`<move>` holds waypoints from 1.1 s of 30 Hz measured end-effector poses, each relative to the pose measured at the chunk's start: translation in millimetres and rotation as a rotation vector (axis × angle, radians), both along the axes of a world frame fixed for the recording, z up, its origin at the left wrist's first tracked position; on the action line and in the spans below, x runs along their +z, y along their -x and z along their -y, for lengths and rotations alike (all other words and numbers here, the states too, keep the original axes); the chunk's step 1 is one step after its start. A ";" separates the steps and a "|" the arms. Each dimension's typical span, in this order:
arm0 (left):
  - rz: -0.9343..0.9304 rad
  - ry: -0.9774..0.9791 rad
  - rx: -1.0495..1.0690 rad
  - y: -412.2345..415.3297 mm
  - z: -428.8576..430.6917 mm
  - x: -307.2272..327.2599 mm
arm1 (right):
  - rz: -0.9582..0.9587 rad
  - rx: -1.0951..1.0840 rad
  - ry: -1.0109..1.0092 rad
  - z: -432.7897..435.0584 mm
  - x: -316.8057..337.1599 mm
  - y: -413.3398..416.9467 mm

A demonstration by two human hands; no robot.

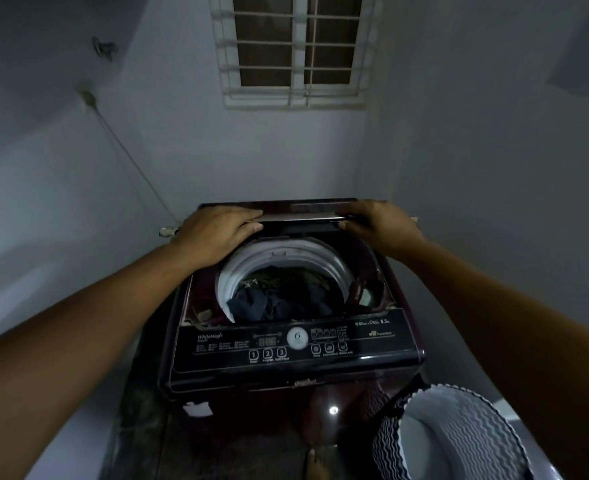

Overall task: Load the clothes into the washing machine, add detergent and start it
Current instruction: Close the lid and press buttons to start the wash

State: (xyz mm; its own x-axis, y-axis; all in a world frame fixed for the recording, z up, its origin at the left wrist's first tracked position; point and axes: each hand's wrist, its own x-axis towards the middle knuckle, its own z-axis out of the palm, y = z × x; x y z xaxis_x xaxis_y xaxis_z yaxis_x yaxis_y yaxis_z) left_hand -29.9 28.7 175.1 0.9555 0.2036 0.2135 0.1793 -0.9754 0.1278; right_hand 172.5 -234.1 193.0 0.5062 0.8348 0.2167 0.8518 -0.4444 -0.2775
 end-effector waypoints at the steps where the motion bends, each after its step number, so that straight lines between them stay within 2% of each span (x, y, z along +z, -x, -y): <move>1: -0.018 -0.002 -0.006 3.4 2.5 -7.2 | -0.012 0.009 0.028 4.1 -5.6 3.6; 11: -0.259 -0.106 -0.055 31.7 26.0 -85.3 | 0.005 0.058 0.269 32.7 -78.3 26.8; 15: -0.289 -0.201 -0.027 34.0 36.7 -111.7 | 0.099 0.066 0.302 36.8 -109.4 32.2; 21: -0.341 -0.231 -0.005 33.5 37.4 -132.2 | 0.134 0.059 0.324 37.0 -133.4 30.6; 33: -0.412 -0.101 -0.066 21.1 23.3 -138.3 | 0.069 0.057 0.343 44.3 -157.4 35.1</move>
State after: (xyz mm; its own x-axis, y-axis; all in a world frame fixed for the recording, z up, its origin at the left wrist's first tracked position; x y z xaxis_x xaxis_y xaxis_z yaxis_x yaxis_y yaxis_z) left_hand -51.0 5.4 36.8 0.9753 0.1370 -0.1731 0.1324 -0.9905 -0.0380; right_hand 137.4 -278.4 35.6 0.4504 0.8915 -0.0486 0.8895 -0.4527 -0.0613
